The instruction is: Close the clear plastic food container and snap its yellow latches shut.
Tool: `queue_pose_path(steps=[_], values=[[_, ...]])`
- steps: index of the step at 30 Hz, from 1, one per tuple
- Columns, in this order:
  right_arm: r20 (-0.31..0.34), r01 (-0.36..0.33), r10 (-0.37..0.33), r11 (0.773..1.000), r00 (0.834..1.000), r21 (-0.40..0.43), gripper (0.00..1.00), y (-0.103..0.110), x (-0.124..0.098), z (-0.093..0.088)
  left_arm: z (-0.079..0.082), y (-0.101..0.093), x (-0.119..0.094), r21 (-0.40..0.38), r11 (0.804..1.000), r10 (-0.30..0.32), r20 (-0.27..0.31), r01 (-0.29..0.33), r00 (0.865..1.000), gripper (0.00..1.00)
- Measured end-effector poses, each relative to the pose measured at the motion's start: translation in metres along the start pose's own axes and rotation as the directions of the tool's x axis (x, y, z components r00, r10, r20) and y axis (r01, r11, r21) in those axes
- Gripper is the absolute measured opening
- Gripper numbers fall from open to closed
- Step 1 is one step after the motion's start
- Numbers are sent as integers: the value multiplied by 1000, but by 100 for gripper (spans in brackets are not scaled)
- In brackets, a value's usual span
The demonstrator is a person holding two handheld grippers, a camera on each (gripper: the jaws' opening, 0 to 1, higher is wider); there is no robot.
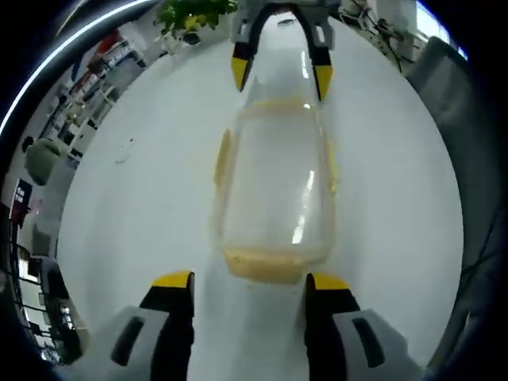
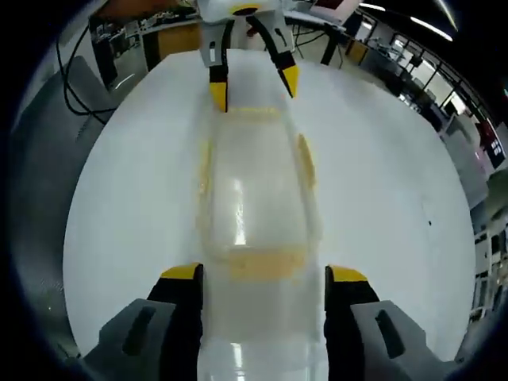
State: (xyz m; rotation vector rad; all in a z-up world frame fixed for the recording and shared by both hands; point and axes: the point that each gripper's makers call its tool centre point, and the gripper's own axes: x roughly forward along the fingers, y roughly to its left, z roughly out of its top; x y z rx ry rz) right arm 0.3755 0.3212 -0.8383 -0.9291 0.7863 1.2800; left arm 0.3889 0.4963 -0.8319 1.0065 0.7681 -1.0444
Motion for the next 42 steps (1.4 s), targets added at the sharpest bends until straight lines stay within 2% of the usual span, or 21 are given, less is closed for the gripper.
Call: queue_pose_path(steps=[3,6,11,14,17,22,30,42], values=[[-27,-21,20,999,999,-25,54,-1,5,-2,-1,-2,1,45,999,-30,-12,30,999,48],[-31,-35,34,999,999,-39,48,-3,7,0,-1,-1,2,43,998,-51,-20,52,998,47],[-37,-79,77,996,996,-41,45,-2,9,1,0,-2,4,41,995,-91,-15,91,996,44],[-37,-127,125,991,991,-37,39,5,10,2,3,-5,6,54,991,-123,-8,123,992,40],[-43,-139,138,990,989,-19,39,3,12,2,4,-13,6,58,983,-171,-18,171,985,34],[-61,-153,151,988,987,-28,39,3,12,2,4,-13,6,51,978,-202,0,201,979,34],[-62,-168,165,985,984,-45,39,2,12,0,4,-20,8,4,960,-280,57,280,958,35],[-120,-170,165,985,979,-38,38,0,11,-1,7,-23,11,6,958,-286,-47,287,957,35]])
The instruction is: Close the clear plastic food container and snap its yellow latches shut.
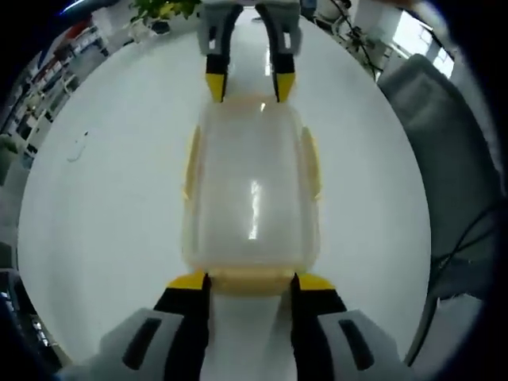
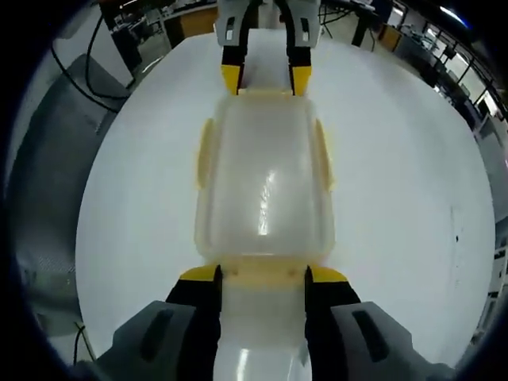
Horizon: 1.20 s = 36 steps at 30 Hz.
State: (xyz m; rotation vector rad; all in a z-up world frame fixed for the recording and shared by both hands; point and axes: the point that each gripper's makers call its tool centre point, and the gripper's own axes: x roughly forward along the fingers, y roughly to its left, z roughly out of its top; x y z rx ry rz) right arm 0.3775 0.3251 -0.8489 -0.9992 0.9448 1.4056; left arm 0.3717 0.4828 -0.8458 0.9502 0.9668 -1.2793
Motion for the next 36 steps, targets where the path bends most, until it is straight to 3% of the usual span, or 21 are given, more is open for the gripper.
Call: queue_pose_path(steps=[11,17,21,24,32,36], values=[[-68,-6,5,1000,998,-9,37,0,1,0,-2,1,1,11,1000,-5,-107,6,994,34],[-45,-15,15,1000,999,6,36,1,0,1,-2,2,1,6,1000,-6,-91,6,996,34],[-92,8,-7,1000,996,12,36,2,2,2,-3,2,1,-10,1000,-1,-98,0,995,35],[-93,4,-3,1000,996,6,36,1,1,0,-3,3,0,-12,1000,-4,-81,3,997,35],[-84,5,-4,1000,996,12,36,0,1,-2,-2,3,2,-8,1000,-6,-124,5,992,35],[-54,7,-6,1000,999,15,36,-1,0,-3,-2,2,2,-5,1000,-3,-78,3,997,34]])
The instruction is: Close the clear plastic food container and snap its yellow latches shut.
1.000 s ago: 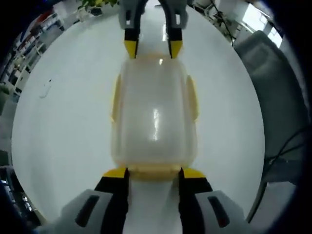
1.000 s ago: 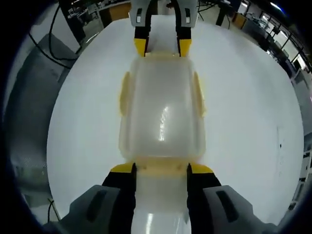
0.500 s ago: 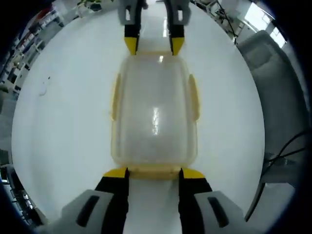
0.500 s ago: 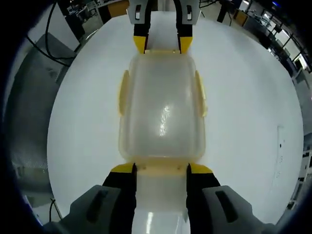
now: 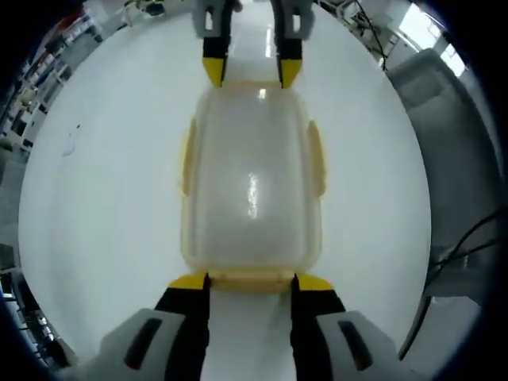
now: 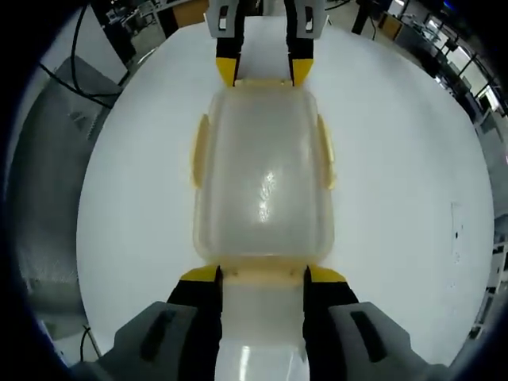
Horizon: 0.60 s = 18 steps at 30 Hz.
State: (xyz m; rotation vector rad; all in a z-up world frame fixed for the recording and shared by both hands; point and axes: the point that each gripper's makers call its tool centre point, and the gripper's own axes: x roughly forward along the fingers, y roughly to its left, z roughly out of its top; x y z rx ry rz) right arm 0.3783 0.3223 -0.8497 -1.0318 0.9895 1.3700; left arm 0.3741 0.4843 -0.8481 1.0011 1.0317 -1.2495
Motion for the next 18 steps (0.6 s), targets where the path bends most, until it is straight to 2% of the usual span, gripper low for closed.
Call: queue_pose_path(steps=[4,8,11,13,18], values=[[5,9,-9,1000,1000,-8,36,1,0,1,1,-1,0,-4,1000,5,28,-4,1000,34],[7,3,-3,1000,1000,-18,36,7,-1,0,3,-6,0,-4,1000,1,-8,-1,1000,34],[11,-17,18,999,1000,-29,36,12,-4,-1,3,-15,-2,-30,999,-27,4,27,1000,34],[28,-21,22,999,999,-31,36,16,-10,1,4,-19,-9,-45,998,-37,11,38,999,34],[63,0,3,999,998,-46,36,16,-27,10,7,-20,-28,-48,999,-10,3,10,1000,34]])
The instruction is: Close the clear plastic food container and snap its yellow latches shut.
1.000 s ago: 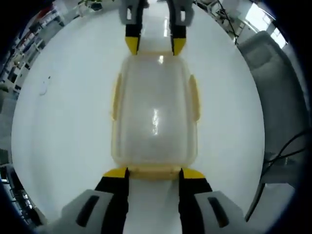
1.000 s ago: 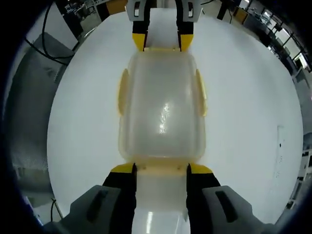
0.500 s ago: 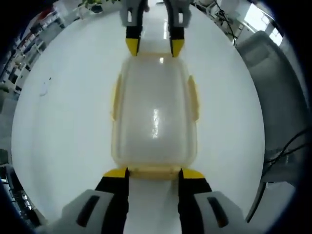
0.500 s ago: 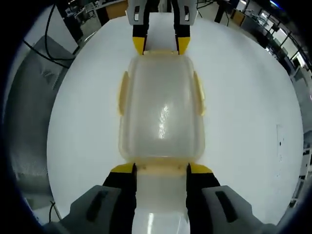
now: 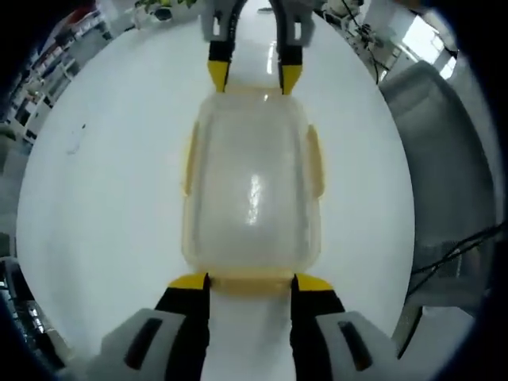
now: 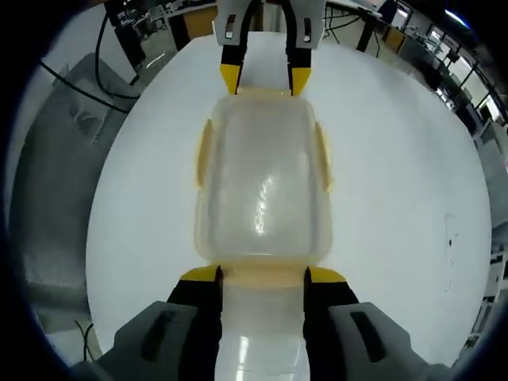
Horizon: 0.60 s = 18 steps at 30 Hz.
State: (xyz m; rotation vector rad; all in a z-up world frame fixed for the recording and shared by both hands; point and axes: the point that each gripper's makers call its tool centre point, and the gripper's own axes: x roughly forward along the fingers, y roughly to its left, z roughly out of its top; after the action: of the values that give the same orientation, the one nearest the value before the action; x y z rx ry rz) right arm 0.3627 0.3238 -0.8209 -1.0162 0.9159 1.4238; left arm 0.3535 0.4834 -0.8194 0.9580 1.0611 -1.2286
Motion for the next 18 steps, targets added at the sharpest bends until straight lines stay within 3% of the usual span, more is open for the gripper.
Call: queue_pose_path(steps=[9,18], values=[[37,33,-32,999,999,-18,36,6,-30,8,9,-6,-29,9,999,50,-3,-50,999,34],[46,90,-88,994,995,-63,36,9,-64,-3,39,-13,-52,8,995,99,5,-99,995,34]])
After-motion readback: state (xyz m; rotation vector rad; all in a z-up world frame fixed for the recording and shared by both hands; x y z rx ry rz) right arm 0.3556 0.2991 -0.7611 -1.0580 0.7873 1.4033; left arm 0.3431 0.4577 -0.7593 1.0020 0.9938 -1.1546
